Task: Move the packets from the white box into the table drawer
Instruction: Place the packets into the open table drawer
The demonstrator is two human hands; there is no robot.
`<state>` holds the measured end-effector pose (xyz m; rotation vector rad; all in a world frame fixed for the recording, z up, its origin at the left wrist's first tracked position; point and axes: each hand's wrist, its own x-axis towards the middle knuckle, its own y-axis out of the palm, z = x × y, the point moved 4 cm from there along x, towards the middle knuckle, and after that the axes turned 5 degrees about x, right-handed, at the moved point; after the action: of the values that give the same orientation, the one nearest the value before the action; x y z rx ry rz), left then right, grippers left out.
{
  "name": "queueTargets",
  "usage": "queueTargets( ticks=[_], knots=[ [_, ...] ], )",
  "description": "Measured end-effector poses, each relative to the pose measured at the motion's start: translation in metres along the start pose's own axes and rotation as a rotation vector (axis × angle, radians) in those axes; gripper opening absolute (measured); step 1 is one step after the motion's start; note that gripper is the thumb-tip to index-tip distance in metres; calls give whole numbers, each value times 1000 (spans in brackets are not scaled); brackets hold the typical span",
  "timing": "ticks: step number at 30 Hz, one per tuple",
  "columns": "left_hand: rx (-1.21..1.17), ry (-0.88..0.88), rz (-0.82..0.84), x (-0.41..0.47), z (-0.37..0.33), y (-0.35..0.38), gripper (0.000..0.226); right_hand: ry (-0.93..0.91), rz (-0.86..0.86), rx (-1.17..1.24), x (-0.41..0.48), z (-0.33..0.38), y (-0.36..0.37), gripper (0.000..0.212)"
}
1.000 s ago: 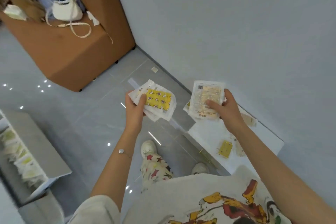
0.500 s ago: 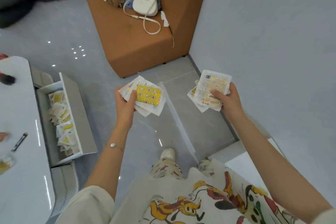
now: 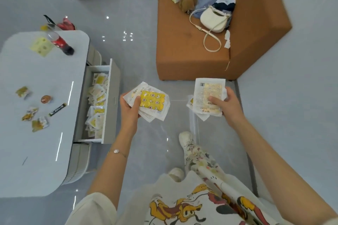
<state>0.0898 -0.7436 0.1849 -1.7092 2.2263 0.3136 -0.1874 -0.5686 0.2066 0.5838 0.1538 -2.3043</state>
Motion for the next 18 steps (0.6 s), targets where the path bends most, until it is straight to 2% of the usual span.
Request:
queueTargets(
  ticks=[7, 12, 18],
  knots=[
    [-137, 16, -213, 40, -11, -19, 22, 47, 294, -145, 87, 42, 70, 38],
    [-212, -70, -449, 41, 5, -49, 23, 68, 441, -237, 136, 58, 126, 39],
    [-287, -131, -631, 51, 17, -89, 35, 104, 556, -316, 174, 60, 205, 33]
  ],
)
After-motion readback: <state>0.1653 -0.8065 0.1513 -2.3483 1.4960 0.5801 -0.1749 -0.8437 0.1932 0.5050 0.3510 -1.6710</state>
